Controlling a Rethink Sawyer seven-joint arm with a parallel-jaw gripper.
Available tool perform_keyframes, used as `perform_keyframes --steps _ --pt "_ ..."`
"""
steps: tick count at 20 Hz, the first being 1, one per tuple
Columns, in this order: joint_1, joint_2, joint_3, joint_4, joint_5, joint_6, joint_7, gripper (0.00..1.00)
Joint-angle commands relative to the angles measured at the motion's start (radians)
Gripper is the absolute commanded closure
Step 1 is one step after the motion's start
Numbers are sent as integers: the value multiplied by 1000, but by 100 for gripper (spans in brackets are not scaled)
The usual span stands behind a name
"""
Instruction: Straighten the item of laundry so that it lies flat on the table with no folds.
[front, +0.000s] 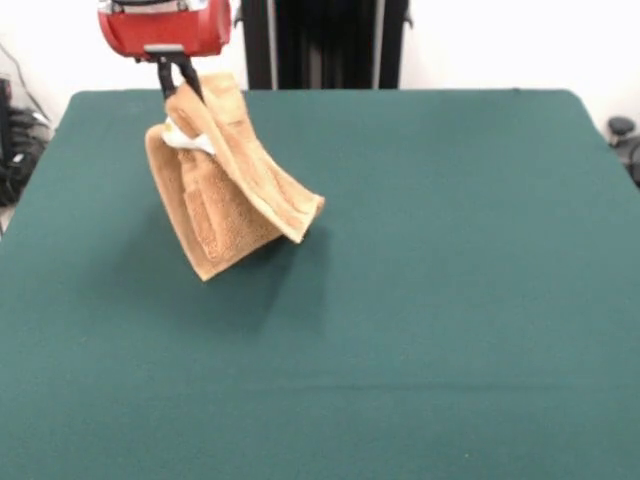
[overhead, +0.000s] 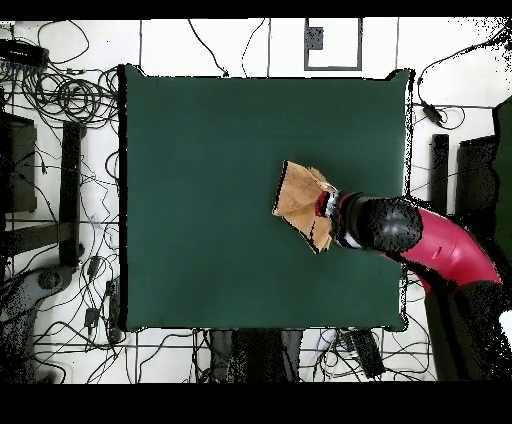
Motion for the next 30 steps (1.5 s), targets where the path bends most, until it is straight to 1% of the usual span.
perform_keyframes --steps 1,4,9,14,19,22,26,30 --pt "47 -11 86 85 -26 -89 32 0" --pt "54 -15 80 102 -18 -129 73 0" --pt "79 -16 60 102 -8 -138 109 0" --pt "85 -16 54 107 0 -149 116 0" --pt "74 -13 73 117 5 -195 109 0" --pt "75 -11 73 113 14 -180 107 0" --pt "83 -14 70 120 26 -177 124 0" --pt "104 -10 68 137 36 -216 164 0"
